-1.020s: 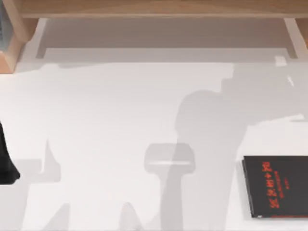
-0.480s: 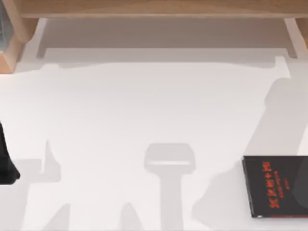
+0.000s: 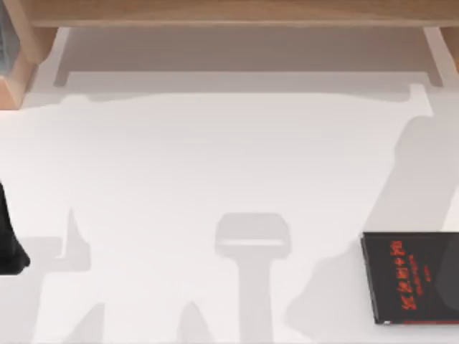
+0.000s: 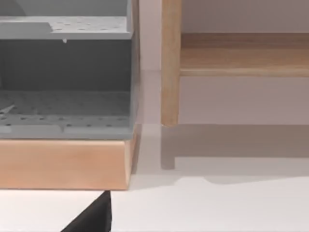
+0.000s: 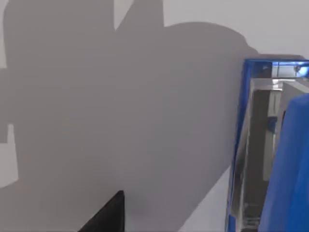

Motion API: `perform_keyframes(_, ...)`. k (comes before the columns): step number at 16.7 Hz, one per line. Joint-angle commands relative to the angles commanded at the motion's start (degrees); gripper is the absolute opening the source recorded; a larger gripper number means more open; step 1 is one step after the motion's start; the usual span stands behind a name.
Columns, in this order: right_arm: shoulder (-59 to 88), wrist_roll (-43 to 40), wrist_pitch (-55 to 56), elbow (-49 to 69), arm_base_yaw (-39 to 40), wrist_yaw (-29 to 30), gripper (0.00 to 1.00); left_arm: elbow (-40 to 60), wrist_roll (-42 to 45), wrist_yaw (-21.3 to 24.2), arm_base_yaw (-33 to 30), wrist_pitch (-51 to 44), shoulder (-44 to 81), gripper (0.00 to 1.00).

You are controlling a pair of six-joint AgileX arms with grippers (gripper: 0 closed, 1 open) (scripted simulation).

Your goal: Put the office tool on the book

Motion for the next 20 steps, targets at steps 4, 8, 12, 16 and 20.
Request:
perform_keyframes(4,0.00,0.00,0.00,0.00,0.00,0.00,0.40,0.00,0.00,0.00,0.00,0.00,0.00,1.00)
perform_keyframes(8,0.00,0.00,0.00,0.00,0.00,0.00,0.10,0.00,0.00,0.00,0.00,0.00,0.00,1.00)
perform_keyframes(12,0.00,0.00,0.00,0.00,0.00,0.00,0.00,0.00,0.00,0.00,0.00,0.00,0.00,1.00)
perform_keyframes(16,0.00,0.00,0.00,0.00,0.00,0.00,0.00,0.00,0.00,0.00,0.00,0.00,0.00,1.00)
perform_keyframes(20,-1.37,0.22,-0.07,-0.23,0.01,-0.08,0.00,0.00,0.00,0.00,0.00,0.00,0.00,1.00)
